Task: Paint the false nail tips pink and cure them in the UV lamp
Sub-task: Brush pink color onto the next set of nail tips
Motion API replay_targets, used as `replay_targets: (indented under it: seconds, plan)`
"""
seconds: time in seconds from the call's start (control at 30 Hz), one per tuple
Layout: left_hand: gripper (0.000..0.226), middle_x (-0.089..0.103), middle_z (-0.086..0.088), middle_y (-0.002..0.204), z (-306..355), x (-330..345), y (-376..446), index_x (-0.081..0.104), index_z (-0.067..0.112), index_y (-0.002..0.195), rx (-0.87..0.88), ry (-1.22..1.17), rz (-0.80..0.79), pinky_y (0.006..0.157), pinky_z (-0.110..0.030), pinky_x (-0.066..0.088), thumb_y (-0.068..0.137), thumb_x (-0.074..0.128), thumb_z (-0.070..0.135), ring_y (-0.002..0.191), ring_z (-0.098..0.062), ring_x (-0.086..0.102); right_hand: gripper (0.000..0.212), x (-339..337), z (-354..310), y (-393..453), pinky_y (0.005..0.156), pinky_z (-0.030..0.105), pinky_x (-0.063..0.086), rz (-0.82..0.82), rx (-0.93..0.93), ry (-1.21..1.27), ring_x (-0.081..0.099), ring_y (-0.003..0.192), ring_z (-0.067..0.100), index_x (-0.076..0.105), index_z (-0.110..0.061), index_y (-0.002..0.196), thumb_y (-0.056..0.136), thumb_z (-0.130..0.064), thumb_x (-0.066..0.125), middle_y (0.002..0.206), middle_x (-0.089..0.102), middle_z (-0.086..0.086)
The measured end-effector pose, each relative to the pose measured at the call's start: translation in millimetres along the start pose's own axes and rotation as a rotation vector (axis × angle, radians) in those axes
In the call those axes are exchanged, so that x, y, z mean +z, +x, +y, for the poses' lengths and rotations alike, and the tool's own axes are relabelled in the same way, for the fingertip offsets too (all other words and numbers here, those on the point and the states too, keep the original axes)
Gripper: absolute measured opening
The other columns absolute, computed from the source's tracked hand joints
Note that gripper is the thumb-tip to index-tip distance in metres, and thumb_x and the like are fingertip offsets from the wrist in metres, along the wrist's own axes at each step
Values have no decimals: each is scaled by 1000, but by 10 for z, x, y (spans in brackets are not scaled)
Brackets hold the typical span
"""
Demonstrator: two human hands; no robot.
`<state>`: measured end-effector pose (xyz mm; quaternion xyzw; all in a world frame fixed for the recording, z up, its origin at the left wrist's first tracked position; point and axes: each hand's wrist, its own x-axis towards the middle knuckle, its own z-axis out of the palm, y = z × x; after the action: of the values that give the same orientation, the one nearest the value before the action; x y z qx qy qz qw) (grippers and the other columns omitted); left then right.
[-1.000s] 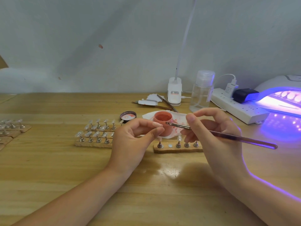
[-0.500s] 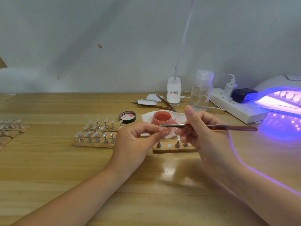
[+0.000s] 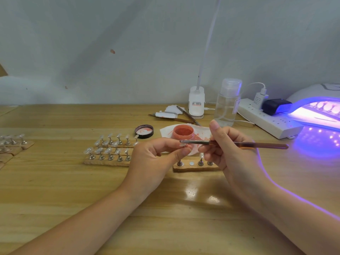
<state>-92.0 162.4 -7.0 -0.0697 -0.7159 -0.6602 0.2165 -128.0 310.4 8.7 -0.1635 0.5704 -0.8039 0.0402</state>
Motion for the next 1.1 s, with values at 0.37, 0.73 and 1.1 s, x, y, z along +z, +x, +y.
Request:
replay_targets:
  seconds: [0.37, 0.73, 1.1]
  plan:
    - [13, 73, 5, 75, 1, -12, 5, 75, 26, 68, -27, -70, 17, 66, -12, 50, 55, 73, 30, 77, -7, 69, 30, -53, -3, 1, 43, 18, 45, 32, -4, 32, 56, 42, 13, 61, -19, 51, 57, -46, 72, 55, 64, 11]
    - [12, 71, 10, 70, -20, -38, 12, 72, 28, 69, 3, 44, 51, 55, -10, 43, 58, 72, 34, 58, 2, 58, 27, -24, -28, -51, 46, 20, 45, 73, -242, -171, 53, 44, 13, 55, -13, 67, 66, -35, 71, 58, 66, 8]
    - [14, 68, 12, 69, -20, -36, 14, 71, 30, 70, 22, 102, 55, 59, -15, 39, 59, 71, 38, 61, 1, 53, 29, 39, 9, -103, 43, 21, 45, 21, -440, -279, 55, 40, 13, 47, -6, 63, 73, -23, 68, 57, 65, 8]
